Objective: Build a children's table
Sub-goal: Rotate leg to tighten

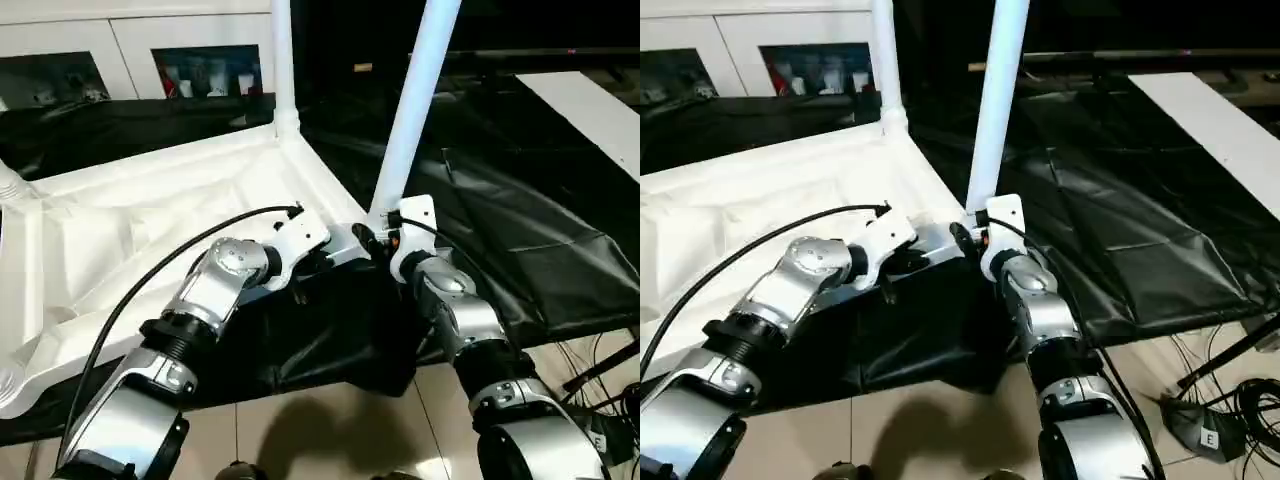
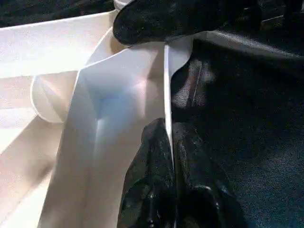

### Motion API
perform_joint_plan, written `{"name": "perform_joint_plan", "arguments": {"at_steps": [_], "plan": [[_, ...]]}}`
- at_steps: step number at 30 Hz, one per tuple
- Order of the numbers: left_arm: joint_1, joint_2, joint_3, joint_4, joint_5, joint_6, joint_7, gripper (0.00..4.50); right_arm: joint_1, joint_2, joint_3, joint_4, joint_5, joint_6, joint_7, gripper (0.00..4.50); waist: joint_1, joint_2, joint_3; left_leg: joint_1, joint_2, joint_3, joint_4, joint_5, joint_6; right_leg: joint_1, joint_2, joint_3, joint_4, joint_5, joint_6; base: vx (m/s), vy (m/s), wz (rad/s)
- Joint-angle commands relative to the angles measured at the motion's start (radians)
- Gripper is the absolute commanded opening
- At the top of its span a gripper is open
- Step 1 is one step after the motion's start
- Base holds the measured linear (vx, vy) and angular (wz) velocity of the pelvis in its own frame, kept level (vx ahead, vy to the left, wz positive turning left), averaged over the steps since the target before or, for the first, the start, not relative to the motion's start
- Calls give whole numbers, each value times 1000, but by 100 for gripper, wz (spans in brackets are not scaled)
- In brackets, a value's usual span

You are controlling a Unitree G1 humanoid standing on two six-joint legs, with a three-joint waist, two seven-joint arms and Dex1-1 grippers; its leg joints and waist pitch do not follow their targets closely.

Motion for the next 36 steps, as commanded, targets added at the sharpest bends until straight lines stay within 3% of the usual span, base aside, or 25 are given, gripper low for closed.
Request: {"name": "perform_joint_plan", "arguments": {"at_steps": [1,2,5,12,16,23,29,36], "plan": [[24,-1,-17,6,10,-15,-1,0,17,44,1,-51,69,-14,94,307,4,4,-65,16,11,0,-71,-175,29,49,-36,28,-67,13,-245,0,0,0],[26,2,-18,7,10,-19,-6,0,19,40,2,-52,69,-19,97,347,4,4,-67,16,12,-1,-71,-169,35,49,-37,28,-65,19,-247,0,0,0],[56,42,-31,-29,-3,-48,-81,0,41,-27,29,-96,58,-11,171,364,3,3,-65,13,11,-1,-70,-149,51,52,-35,26,-64,36,-248,0,0,0],[131,129,-56,-129,-52,-77,-277,0,101,-212,115,-217,54,16,515,364,7,8,-71,14,12,1,-62,-89,100,57,-32,24,-55,134,-276,0,0,0],[143,159,-56,-150,-61,-84,-315,0,111,-265,150,-243,39,1,610,364,8,9,-69,16,14,3,-63,-108,99,53,-32,23,-57,112,-288,0,0,0],[166,200,-47,-215,-80,-56,-379,0,120,-317,212,-273,42,11,738,364,9,10,-69,17,16,3,-64,-117,90,52,-33,24,-59,79,-294,0,0,0],[170,211,-46,-225,-85,-52,-392,0,103,-307,208,-252,31,14,743,364,11,5,-68,16,16,4,-63,-107,96,51,-34,24,-58,71,-293,0,0,0],[171,214,-48,-235,-88,-41,-401,0,100,-323,228,-230,13,0,756,301,14,7,-69,17,15,4,-62,-97,96,51,-33,24,-57,86,-294,0,0,0]]}}
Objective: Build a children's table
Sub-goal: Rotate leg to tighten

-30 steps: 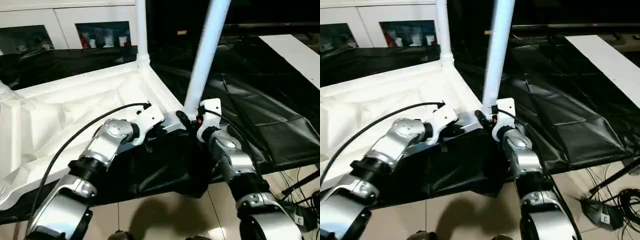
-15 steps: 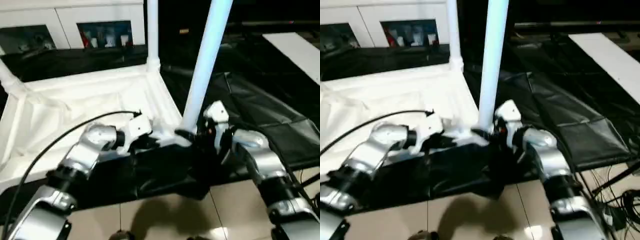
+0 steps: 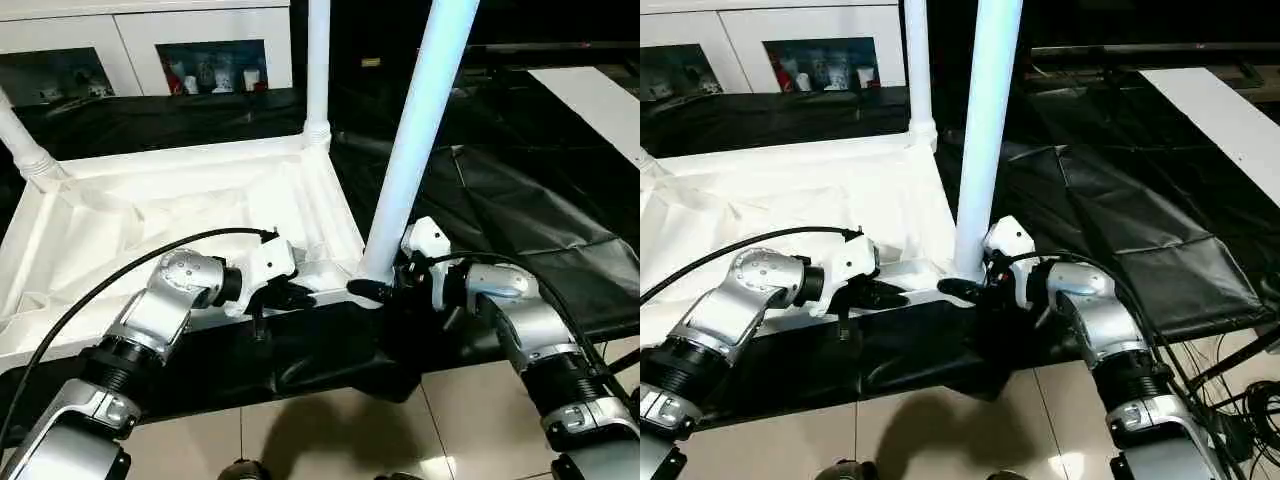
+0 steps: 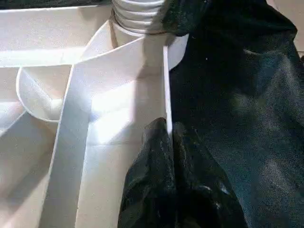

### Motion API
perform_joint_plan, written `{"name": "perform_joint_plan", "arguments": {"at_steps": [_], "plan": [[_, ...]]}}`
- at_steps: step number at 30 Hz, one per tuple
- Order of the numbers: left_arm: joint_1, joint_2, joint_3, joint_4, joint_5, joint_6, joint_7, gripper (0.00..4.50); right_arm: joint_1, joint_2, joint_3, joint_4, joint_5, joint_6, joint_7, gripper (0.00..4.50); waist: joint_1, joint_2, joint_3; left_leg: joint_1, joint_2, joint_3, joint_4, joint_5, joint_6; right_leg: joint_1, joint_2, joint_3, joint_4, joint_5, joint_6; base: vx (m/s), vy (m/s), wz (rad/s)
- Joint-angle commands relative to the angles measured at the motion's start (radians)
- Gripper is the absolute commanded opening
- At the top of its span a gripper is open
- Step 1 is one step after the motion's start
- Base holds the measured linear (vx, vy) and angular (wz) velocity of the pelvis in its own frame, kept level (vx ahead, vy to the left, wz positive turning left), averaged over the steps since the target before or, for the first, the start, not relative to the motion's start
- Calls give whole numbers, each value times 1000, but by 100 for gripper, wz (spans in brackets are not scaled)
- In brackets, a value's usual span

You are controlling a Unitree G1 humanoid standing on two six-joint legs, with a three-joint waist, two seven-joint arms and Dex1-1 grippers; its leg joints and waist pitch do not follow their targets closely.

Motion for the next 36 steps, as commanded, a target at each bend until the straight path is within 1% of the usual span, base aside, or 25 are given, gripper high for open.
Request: {"name": "perform_joint_plan", "arguments": {"at_steps": [1,5,9,12,14,15,16,18,19,20,21,22,23,24,25,26,27,28,29,30,31,32,33,34,36], "plan": [[15,7,-35,-7,10,9,-28,0,-7,-9,21,14,-24,-13,18,283,2,-1,-68,18,15,3,-53,-101,91,52,-34,26,-48,85,-292,0,0,0],[13,7,-34,-6,10,10,-28,0,-5,-10,24,18,-34,-21,23,273,4,-1,-69,19,15,3,-54,-104,89,51,-34,26,-48,78,-288,0,0,0],[15,7,-34,-5,11,11,-27,0,-4,-13,31,26,-46,-34,23,267,7,-3,-70,18,15,3,-52,-91,94,52,-33,26,-45,97,-291,0,0,0],[17,6,-33,-6,14,17,-17,0,-1,-5,20,37,-38,-27,3,266,7,-3,-70,18,15,3,-52,-92,95,52,-33,26,-46,90,-291,0,0,0],[10,-7,-27,8,20,22,9,0,-8,19,-18,68,-22,-3,-68,266,7,-2,-69,19,15,3,-53,-97,94,51,-34,26,-47,83,-291,0,0,0],[6,-12,-24,14,20,24,20,0,-10,27,-28,80,-21,0,-93,266,4,-2,-66,17,15,3,-56,-115,86,50,-35,26,-50,55,-291,0,0,0],[-5,-31,-15,31,22,29,50,0,-18,53,-65,113,-13,13,-172,266,4,-2,-66,19,15,2,-57,-126,78,49,-35,26,-52,34,-288,0,0,0],[-23,-66,-2,60,23,38,101,0,-24,96,-119,147,2,41,-291,265,-3,0,-63,23,16,0,-63,-173,43,47,-37,28,-60,-51,-277,0,0,0],[-31,-81,4,72,24,44,125,0,-25,112,-136,157,7,50,-337,265,-5,0,-63,23,15,1,-63,-179,35,46,-37,29,-60,-60,-274,0,0,0],[-40,-96,9,86,27,51,149,0,-25,128,-150,167,10,58,-380,265,-8,3,-62,24,15,0,-66,-192,21,46,-38,30,-64,-81,-267,0,0,0],[-50,-113,12,101,30,58,174,0,-25,144,-160,176,8,64,-423,265,-12,0,-61,23,14,0,-68,-201,12,46,-37,30,-66,-94,-257,0,0,0],[-54,-122,14,109,32,63,187,0,-25,152,-163,182,6,66,-443,265,-10,6,-62,24,13,-2,-68,-206,9,46,-37,29,-66,-99,-253,0,0,0],[-77,-157,20,148,45,77,254,0,-33,186,-175,209,-4,67,-537,265,-12,4,-62,25,14,-1,-68,-209,8,45,-37,30,-68,-98,-250,0,0,0],[-94,-184,24,177,56,89,307,0,-39,212,-184,231,-12,66,-609,265,-13,7,-61,23,11,-2,-69,-217,-5,43,-37,30,-69,-113,-246,0,0,0],[-108,-205,28,199,64,97,349,0,-47,231,-192,249,-16,65,-666,265,-14,6,-61,27,11,0,-69,-224,-17,40,-37,31,-72,-126,-242,0,0,0],[-120,-223,32,220,69,104,386,0,-55,248,-200,268,-19,65,-718,265,-13,6,-63,27,12,-2,-70,-222,-19,42,-38,31,-72,-123,-241,0,0,0],[-154,-274,54,270,70,133,484,0,-86,291,-233,322,0,64,-826,265,-12,9,-64,26,11,-2,-70,-221,-18,43,-38,30,-72,-119,-238,0,0,0],[-172,-298,63,298,72,145,534,0,-104,311,-247,352,5,56,-881,265,-14,8,-62,29,9,0,-71,-240,-26,38,-36,30,-76,-139,-235,0,0,0],[-184,-312,68,315,75,152,565,0,-116,323,-256,371,7,51,-916,265,-14,8,-62,29,9,0,-71,-240,-26,38,-36,30,-76,-139,-235,0,0,0],[-192,-321,66,330,82,151,585,0,-127,333,-261,386,8,42,-938,265,-10,11,-64,28,10,-2,-72,-243,-24,40,-38,28,-78,-141,-224,0,0,0],[-207,-333,59,370,103,136,615,0,-152,354,-263,414,3,19,-968,265,-10,9,-64,26,9,-2,-72,-242,-21,41,-37,28,-78,-135,-222,0,0,0],[-210,-335,55,381,110,127,620,0,-160,359,-260,422,-5,10,-980,265,-10,8,-66,22,7,-3,-71,-233,-14,43,-38,27,-78,-122,-215,0,0,0],[-212,-337,50,390,115,115,616,0,-171,364,-251,435,-16,-6,-984,265,-8,8,-66,23,7,-3,-71,-231,-12,42,-38,27,-79,-122,-211,0,0,0],[-212,-338,50,391,115,114,614,0,-173,365,-250,438,-17,-8,-984,265,-7,8,-68,21,7,-3,-69,-223,-5,45,-38,27,-77,-108,-209,0,0,0],[-209,-337,43,386,120,98,600,0,-177,375,-264,440,6,-15,-952,265,-5,6,-67,18,7,-2,-70,-218,11,46,-39,25,-78,-105,-207,0,0,0]]}}
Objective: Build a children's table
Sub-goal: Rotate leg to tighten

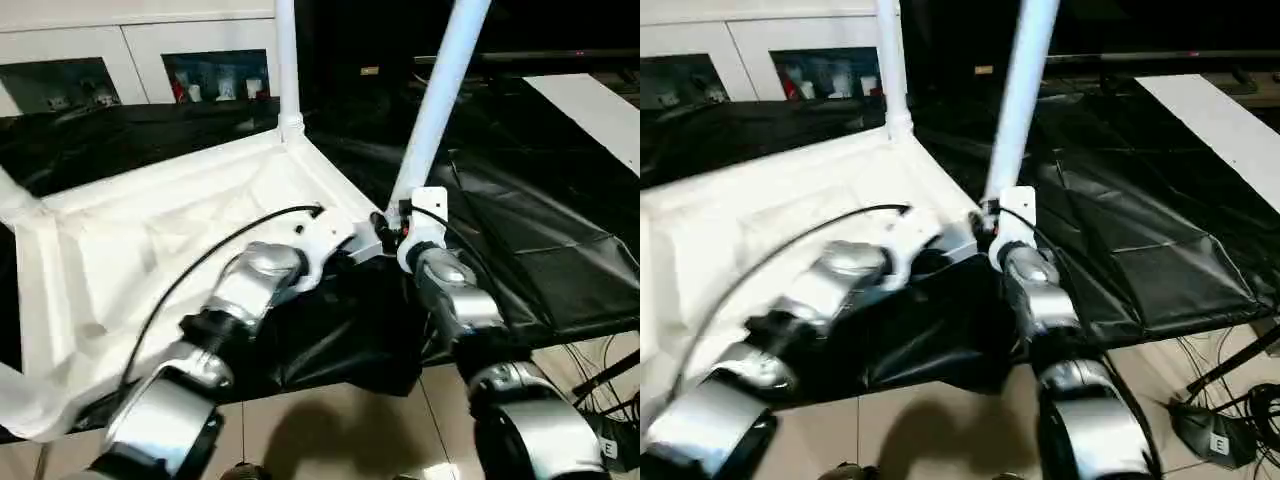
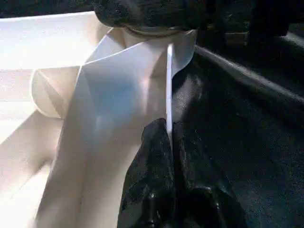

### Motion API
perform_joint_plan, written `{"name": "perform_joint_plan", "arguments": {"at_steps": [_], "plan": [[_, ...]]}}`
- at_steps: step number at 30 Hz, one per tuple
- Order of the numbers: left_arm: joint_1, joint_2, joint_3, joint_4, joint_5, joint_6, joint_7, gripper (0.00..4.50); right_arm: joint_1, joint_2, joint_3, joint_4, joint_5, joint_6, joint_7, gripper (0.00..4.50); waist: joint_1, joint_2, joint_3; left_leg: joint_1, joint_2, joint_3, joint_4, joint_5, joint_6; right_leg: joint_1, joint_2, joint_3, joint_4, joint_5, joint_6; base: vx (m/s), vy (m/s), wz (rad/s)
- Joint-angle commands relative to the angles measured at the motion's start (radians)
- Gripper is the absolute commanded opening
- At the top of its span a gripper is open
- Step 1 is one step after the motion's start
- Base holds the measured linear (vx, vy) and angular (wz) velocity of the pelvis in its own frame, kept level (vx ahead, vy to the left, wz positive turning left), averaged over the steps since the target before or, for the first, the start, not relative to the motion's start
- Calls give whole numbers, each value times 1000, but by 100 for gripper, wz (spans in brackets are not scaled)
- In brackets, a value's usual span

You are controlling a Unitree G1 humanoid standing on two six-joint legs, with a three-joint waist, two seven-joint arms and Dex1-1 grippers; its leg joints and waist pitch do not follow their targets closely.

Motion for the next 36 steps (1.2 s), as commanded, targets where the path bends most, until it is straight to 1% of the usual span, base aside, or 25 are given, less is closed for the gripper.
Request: {"name": "perform_joint_plan", "arguments": {"at_steps": [1,2,4,5,7,10,11,12,13,14,15,16,17,18,19,20,22,23,24,26,28,29,31,34,36], "plan": [[16,18,1,36,28,-23,61,0,35,42,-5,34,38,13,84,300,3,-2,-61,15,9,-2,-71,-217,16,40,-39,25,-75,-115,-202,0,0,0],[20,27,-6,34,34,-32,51,0,38,41,3,20,34,4,123,300,3,-3,-61,13,9,-2,-72,-222,20,40,-39,25,-76,-124,-199,0,0,0],[29,45,-11,36,36,-48,30,0,44,35,12,-5,31,-3,162,337,4,-4,-60,12,10,-3,-73,-227,27,41,-39,24,-78,-138,-196,0,0,0],[34,52,-12,33,32,-59,15,0,46,29,16,-15,31,-9,175,337,3,-3,-61,12,10,-3,-73,-222,30,41,-39,24,-78,-135,-198,0,0,0],[48,71,-18,19,29,-79,-20,0,51,3,27,-38,30,-18,215,345,-2,-4,-61,5,10,-5,-74,-209,32,44,-39,23,-75,-129,-198,0,0,0],[66,107,-21,6,39,-109,-40,0,65,-50,38,-91,50,24,315,381,-7,-5,-62,8,9,-2,-70,-194,49,44,-36,23,-75,-109,-214,0,0,0],[80,128,-20,-11,33,-122,-71,0,86,-95,73,-135,39,37,393,381,-6,-5,-60,8,9,-2,-70,-192,53,44,-35,23,-76,-108,-215,0,0,0],[80,128,-20,-11,33,-122,-71,0,86,-95,73,-135,39,37,393,384,-5,-7,-62,7,10,-1,-68,-176,58,45,-36,23,-75,-90,-215,0,0,0],[100,153,-19,-43,22,-126,-115,0,115,-153,111,-185,22,46,484,384,-4,-7,-63,7,10,-1,-67,-165,62,47,-35,22,-74,-80,-220,0,0,0],[115,167,-21,-70,7,-139,-158,0,129,-183,127,-207,15,41,534,384,-2,-9,-62,5,10,-1,-66,-156,67,48,-36,22,-73,-69,-220,0,0,0],[115,167,-21,-70,7,-139,-158,0,129,-183,127,-207,15,41,534,384,-4,-8,-62,4,11,0,-65,-144,72,46,-36,24,-70,-52,-226,0,0,0],[144,195,-29,-129,-26,-160,-248,0,152,-231,146,-242,8,32,619,384,-3,-6,-64,7,12,1,-64,-141,72,44,-35,23,-69,-46,-232,0,0,0],[170,217,-36,-181,-56,-169,-323,0,168,-265,157,-273,12,29,682,384,-3,-10,-62,8,11,1,-64,-143,76,44,-35,23,-70,-46,-239,0,0,0],[187,237,-42,-221,-76,-162,-373,0,181,-291,164,-301,22,35,733,384,0,-11,-63,1,14,-1,-64,-127,86,50,-37,23,-64,-27,-242,0,0,0],[204,261,-51,-261,-90,-153,-417,0,196,-320,171,-335,37,51,799,384,2,-8,-62,5,17,1,-61,-121,99,44,-32,24,-61,10,-253,0,0,0],[206,268,-54,-267,-89,-152,-422,0,200,-328,172,-343,41,58,819,384,2,-6,-64,8,17,4,-59,-114,108,43,-29,23,-56,39,-266,0,0,0],[214,289,-61,-284,-90,-150,-446,0,212,-359,196,-366,39,52,884,384,4,-2,-65,10,17,3,-58,-108,111,42,-29,21,-53,55,-280,0,0,0],[214,289,-61,-284,-90,-150,-446,0,212,-359,196,-366,39,52,884,384,5,-3,-65,11,19,3,-58,-107,110,42,-30,22,-51,64,-285,0,0,0],[223,313,-69,-308,-101,-145,-489,0,220,-378,221,-385,43,51,936,384,7,-5,-64,11,18,5,-56,-106,113,41,-30,23,-50,76,-287,0,0,0],[229,323,-71,-323,-105,-139,-509,0,224,-386,234,-400,50,58,958,384,8,-5,-66,11,17,6,-54,-88,119,41,-29,23,-47,102,-290,0,0,0],[234,331,-70,-339,-106,-134,-526,0,227,-390,251,-414,46,57,984,384,12,-8,-66,11,18,6,-53,-76,126,43,-30,23,-45,119,-287,0,0,0],[234,331,-70,-341,-106,-132,-527,0,225,-386,254,-411,41,55,986,384,13,-8,-66,11,18,8,-52,-77,130,41,-31,23,-45,119,-287,0,0,0],[238,335,-68,-358,-108,-120,-534,0,219,-377,248,-409,37,60,990,384,17,-8,-65,12,18,9,-52,-82,128,41,-33,24,-46,98,-285,0,0,0],[235,334,-67,-361,-108,-114,-534,0,211,-366,247,-405,40,62,1000,384,22,-9,-64,15,21,10,-55,-102,111,39,-34,25,-49,42,-275,0,0,0],[232,332,-67,-358,-106,-114,-531,0,208,-360,251,-400,38,51,1002,384,22,-9,-65,14,21,9,-55,-97,107,39,-34,25,-47,48,-271,0,0,0]]}}
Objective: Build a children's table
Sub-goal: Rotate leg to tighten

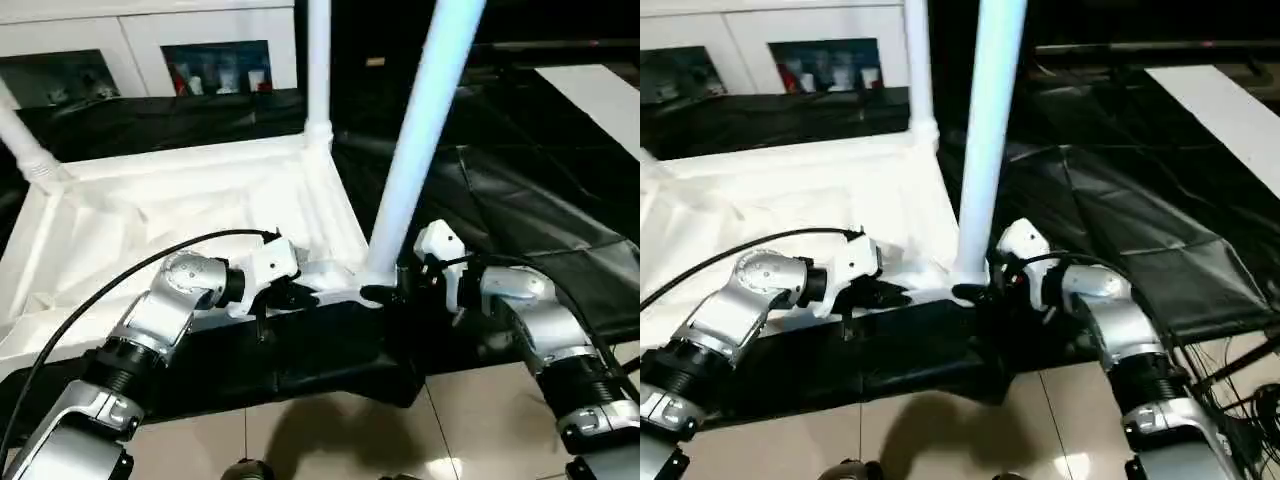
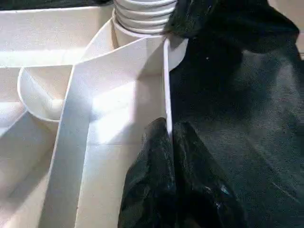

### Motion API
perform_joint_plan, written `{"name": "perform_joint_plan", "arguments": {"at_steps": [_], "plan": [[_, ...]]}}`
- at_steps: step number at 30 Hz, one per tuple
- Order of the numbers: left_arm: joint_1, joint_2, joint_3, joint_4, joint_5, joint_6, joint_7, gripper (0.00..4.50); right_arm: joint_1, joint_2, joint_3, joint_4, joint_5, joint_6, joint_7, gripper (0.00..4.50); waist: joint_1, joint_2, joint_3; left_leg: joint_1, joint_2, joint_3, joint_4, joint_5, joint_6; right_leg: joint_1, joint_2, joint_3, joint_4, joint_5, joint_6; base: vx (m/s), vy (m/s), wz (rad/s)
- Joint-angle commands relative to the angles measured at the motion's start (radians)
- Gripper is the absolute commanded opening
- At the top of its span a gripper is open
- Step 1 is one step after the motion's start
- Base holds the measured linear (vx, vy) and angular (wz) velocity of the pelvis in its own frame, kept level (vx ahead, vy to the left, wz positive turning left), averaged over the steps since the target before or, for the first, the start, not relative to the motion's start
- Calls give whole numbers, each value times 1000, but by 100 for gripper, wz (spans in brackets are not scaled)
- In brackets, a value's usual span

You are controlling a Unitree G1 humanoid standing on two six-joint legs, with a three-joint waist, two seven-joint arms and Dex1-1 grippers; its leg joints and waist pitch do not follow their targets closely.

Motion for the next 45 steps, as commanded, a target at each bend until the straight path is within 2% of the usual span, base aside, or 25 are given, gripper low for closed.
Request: {"name": "perform_joint_plan", "arguments": {"at_steps": [1,5,6,10,11,22,24,27,28,29,30,32,34,36,38,40,44,45], "plan": [[7,2,-28,-12,5,4,-19,0,-16,-1,10,-8,-1,-7,9,367,-1,-10,-67,20,19,-2,-51,-95,100,50,-34,25,-47,61,-273,0,0,0],[8,4,-28,-18,4,9,-21,0,-14,-2,15,-11,9,3,22,367,0,-11,-69,20,16,-1,-48,-74,108,51,-33,25,-44,94,-274,0,0,0],[10,6,-26,-19,5,10,-22,0,-10,-3,19,-9,5,-1,27,333,0,-13,-69,19,16,-1,-47,-73,111,52,-33,25,-44,93,-273,0,0,0],[12,9,-24,-22,7,13,-23,0,-9,1,15,-5,1,-2,31,317,0,-12,-70,18,16,-1,-46,-63,113,52,-33,25,-42,96,-273,0,0,0],[13,10,-24,-22,6,14,-24,0,-10,2,14,-4,0,-2,32,295,0,-12,-70,18,15,-1,-46,-63,114,52,-33,24,-42,97,-273,0,0,0],[10,9,-23,-16,8,22,-21,0,-1,13,12,3,-5,-4,18,274,1,-10,-72,18,15,-2,-43,-59,115,54,-32,23,-39,112,-281,0,0,0],[2,-5,-16,-1,13,31,7,0,-2,31,-6,12,-2,11,-31,274,0,-9,-73,19,15,-2,-43,-57,114,54,-33,24,-39,113,-281,0,0,0],[-25,-40,-4,46,34,43,87,0,-13,70,-32,44,-16,19,-141,274,-4,-11,-66,19,14,-2,-48,-94,93,51,-34,25,-47,47,-275,0,0,0],[-58,-84,6,103,50,48,169,0,-28,128,-71,82,-22,45,-293,274,-7,-8,-62,22,15,-1,-52,-142,66,46,-36,29,-55,-38,-262,0,0,0],[-62,-90,7,110,52,49,180,0,-30,136,-76,87,-21,50,-313,274,-5,-6,-63,26,14,-3,-55,-152,53,46,-37,28,-58,-62,-258,0,0,0],[-89,-133,18,154,57,62,245,0,-47,193,-116,122,-18,85,-456,273,-11,-7,-61,26,13,-4,-59,-169,27,44,-35,29,-61,-100,-249,0,0,0],[-113,-174,28,188,56,79,298,0,-63,240,-143,154,-15,106,-562,273,-14,-4,-62,27,13,-7,-64,-189,-2,46,-38,29,-64,-137,-230,0,0,0],[-137,-211,35,223,58,90,350,0,-78,279,-162,184,-13,117,-651,273,-16,-4,-62,28,12,-6,-64,-200,-10,43,-36,30,-67,-128,-221,0,0,0],[-189,-280,39,308,83,95,479,0,-119,358,-209,258,10,117,-814,273,-17,-2,-61,28,10,-7,-66,-218,-16,42,-37,30,-72,-143,-210,0,0,0],[-208,-298,22,341,108,79,507,0,-142,382,-206,292,0,100,-858,273,-14,-1,-62,29,10,-7,-65,-216,-17,42,-38,30,-73,-139,-205,0,0,0],[-217,-305,13,362,121,72,509,0,-155,392,-203,310,-17,88,-880,273,-13,-2,-63,26,9,-7,-65,-203,-13,44,-36,29,-72,-107,-202,0,0,0],[-225,-302,7,384,131,69,487,0,-161,407,-199,298,-15,50,-785,273,-8,-4,-65,23,9,-7,-63,-185,9,48,-36,27,-66,-48,-205,0,0,0],[-224,-298,6,386,132,68,477,0,-157,410,-203,281,-3,41,-757,308,-8,-4,-64,23,9,-7,-63,-184,11,49,-36,27,-66,-47,-206,0,0,0]]}}
